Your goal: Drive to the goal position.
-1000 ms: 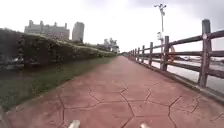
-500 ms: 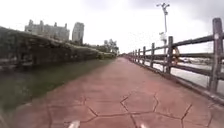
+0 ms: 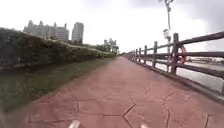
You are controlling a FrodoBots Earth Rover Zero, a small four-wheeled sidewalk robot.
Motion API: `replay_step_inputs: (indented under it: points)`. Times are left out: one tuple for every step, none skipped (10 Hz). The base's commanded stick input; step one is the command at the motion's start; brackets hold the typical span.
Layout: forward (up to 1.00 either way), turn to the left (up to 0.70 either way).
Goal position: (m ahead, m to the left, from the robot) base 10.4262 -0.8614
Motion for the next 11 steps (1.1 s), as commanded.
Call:
replay_step_inputs:
  points:
    - [0.7,0.0]
    - [0.7,0.0]
    - [0.7,0.0]
    - [0.7,0.0]
    - [0.7,0.0]
    - [0.7,0.0]
    - [0.7,0.0]
    - [0.7,0.0]
    - [0.7,0.0]
    - [0.7,0.0]
    - [0.7,0.0]
